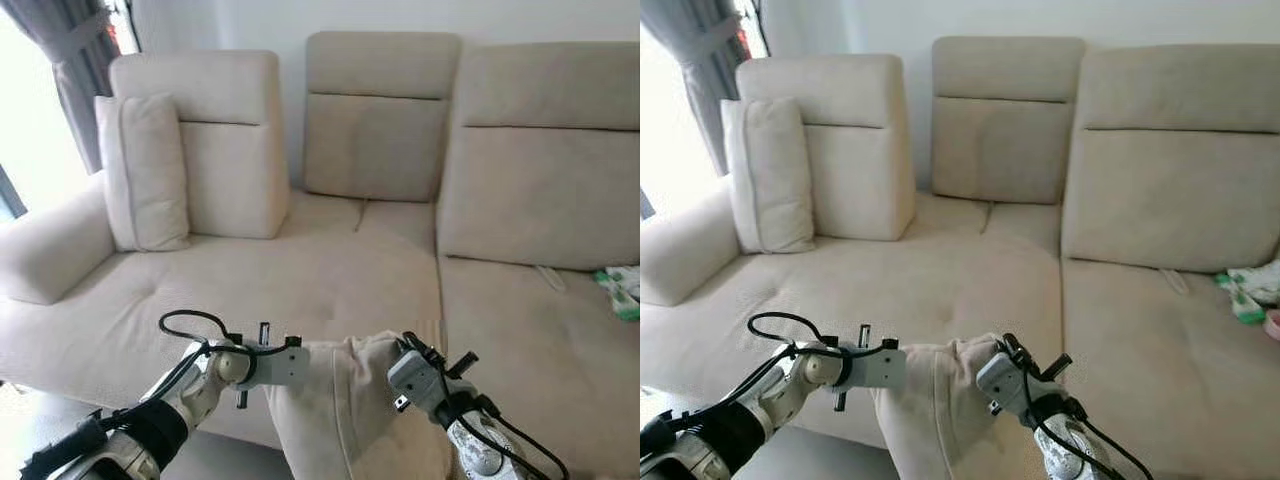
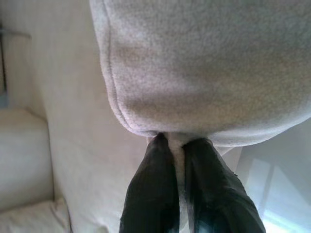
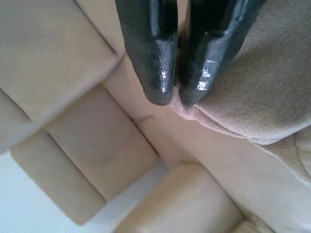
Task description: Move the pillow to the sofa from floor
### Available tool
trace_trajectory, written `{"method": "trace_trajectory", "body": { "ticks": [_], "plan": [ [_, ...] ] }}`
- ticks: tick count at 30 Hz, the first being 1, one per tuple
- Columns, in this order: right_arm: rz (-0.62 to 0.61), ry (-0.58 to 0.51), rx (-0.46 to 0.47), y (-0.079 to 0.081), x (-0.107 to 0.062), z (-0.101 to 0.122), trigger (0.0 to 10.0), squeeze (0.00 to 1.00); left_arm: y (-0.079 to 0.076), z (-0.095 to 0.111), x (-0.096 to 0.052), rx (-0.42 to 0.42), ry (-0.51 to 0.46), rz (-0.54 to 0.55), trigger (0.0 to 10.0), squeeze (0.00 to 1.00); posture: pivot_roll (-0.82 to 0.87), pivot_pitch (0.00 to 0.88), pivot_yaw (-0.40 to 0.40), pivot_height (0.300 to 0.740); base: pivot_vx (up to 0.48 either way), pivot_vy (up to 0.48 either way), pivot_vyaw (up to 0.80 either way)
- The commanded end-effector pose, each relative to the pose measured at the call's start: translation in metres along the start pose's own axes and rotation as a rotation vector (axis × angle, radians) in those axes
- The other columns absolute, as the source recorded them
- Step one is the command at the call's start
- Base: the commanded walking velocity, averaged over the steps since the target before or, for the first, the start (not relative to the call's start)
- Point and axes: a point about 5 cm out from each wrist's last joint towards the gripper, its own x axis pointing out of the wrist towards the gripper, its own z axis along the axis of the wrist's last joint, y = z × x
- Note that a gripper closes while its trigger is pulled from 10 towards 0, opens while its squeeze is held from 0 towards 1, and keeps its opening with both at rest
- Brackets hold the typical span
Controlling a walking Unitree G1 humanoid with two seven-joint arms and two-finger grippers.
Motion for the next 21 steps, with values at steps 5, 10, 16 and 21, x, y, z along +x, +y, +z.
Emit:
{"method": "trace_trajectory", "body": {
  "ticks": [5, 10, 16, 21],
  "plan": [
    [-0.067, -0.157, -0.001, -0.015, 0.009, 0.035, 10.0, 0.00, 0.014, 0.007, -0.002, 0.034, -0.023, 0.065, 10.0, 0.00, -0.12, 0.000, 0.033, 0.686, 0.000, 0.000, 0.00],
    [-0.077, -0.162, 0.014, -0.016, 0.010, 0.037, 10.0, 0.00, 0.030, 0.015, -0.006, 0.034, -0.069, 0.156, 10.0, 0.00, -0.12, 0.000, 0.032, 0.701, 0.000, 0.000, 0.00],
    [-0.086, -0.161, 0.044, -0.017, 0.010, 0.038, 10.0, 0.00, 0.032, 0.017, -0.005, 0.035, -0.079, 0.175, 10.0, 0.00, -0.12, 0.000, 0.031, 0.701, 0.000, 0.000, 0.00],
    [-0.102, -0.168, 0.029, -0.019, 0.010, 0.040, 10.0, 0.00, 0.030, 0.019, -0.003, 0.039, -0.090, 0.172, 10.0, 0.00, -0.13, 0.000, 0.031, 0.701, 0.000, 0.000, 0.00]
  ]
}}
